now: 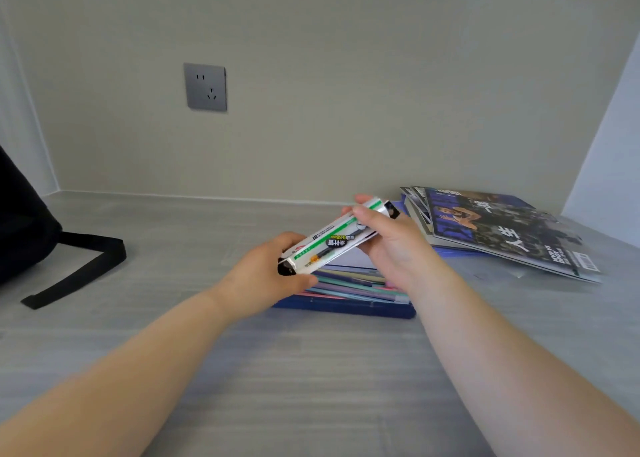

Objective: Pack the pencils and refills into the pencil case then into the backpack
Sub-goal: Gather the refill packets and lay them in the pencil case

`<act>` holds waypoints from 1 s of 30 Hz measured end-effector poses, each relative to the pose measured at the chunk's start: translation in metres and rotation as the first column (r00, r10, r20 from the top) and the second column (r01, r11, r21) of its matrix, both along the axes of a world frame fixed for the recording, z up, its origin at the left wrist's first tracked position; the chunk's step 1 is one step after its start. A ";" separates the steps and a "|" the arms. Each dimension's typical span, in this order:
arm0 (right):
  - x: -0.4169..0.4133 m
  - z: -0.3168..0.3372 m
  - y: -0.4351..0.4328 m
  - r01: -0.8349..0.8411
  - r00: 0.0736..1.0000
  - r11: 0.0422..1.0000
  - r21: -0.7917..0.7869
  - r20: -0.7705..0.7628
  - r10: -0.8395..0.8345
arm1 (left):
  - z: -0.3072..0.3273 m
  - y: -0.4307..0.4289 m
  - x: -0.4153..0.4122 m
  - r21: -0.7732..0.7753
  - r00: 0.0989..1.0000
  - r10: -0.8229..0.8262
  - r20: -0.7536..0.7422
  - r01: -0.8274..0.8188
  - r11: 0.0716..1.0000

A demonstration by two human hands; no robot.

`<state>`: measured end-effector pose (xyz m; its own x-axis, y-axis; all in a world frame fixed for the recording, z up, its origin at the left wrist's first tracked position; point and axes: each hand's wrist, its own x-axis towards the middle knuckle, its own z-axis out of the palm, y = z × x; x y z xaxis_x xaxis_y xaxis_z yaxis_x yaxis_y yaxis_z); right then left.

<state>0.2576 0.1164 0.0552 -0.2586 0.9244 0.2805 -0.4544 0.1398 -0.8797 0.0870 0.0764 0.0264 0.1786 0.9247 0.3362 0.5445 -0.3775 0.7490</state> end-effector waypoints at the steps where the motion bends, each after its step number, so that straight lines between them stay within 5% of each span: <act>1: 0.007 -0.001 0.001 0.047 0.999 0.999 -0.014 0.011 -0.047 | 0.003 0.005 0.001 -0.031 1.000 -0.006 -0.009 0.006 1.000; 4: 0.030 -0.009 0.004 0.216 0.939 0.975 0.044 0.264 -0.220 | 0.008 0.021 0.005 -0.072 0.996 0.013 -0.093 -0.020 0.997; 6: 0.042 -0.018 0.005 0.325 0.796 0.935 0.140 0.494 -0.350 | 0.009 0.032 0.011 -0.112 0.979 -0.003 -0.203 -0.020 0.994; 9: 0.053 -0.030 0.010 0.371 0.678 0.911 0.181 0.617 -0.399 | 0.007 0.044 0.021 -0.175 0.948 -0.050 -0.313 -0.005 0.985; 16: 0.054 -0.042 0.022 0.332 0.493 0.891 0.310 0.749 -0.444 | -0.008 0.046 0.008 -0.125 0.956 -0.030 -0.290 -0.006 0.992; 19: 0.054 -0.042 0.022 0.298 0.394 0.877 0.377 0.788 -0.472 | -0.013 0.039 0.008 0.087 0.947 0.129 -0.293 -0.108 0.990; 22: 0.058 -0.044 0.020 0.254 0.330 0.874 0.415 0.812 -0.481 | -0.019 0.033 0.016 0.270 0.861 0.129 -0.492 0.010 0.963; 26: 0.064 -0.042 0.014 0.165 0.369 0.880 0.445 0.800 -0.474 | -0.032 0.034 0.023 0.174 0.696 0.061 -0.715 0.093 0.980; 30: 0.054 -0.045 0.007 -0.018 0.316 0.888 0.459 0.846 -0.431 | -0.031 0.038 0.018 0.153 0.760 0.052 -0.648 0.063 0.986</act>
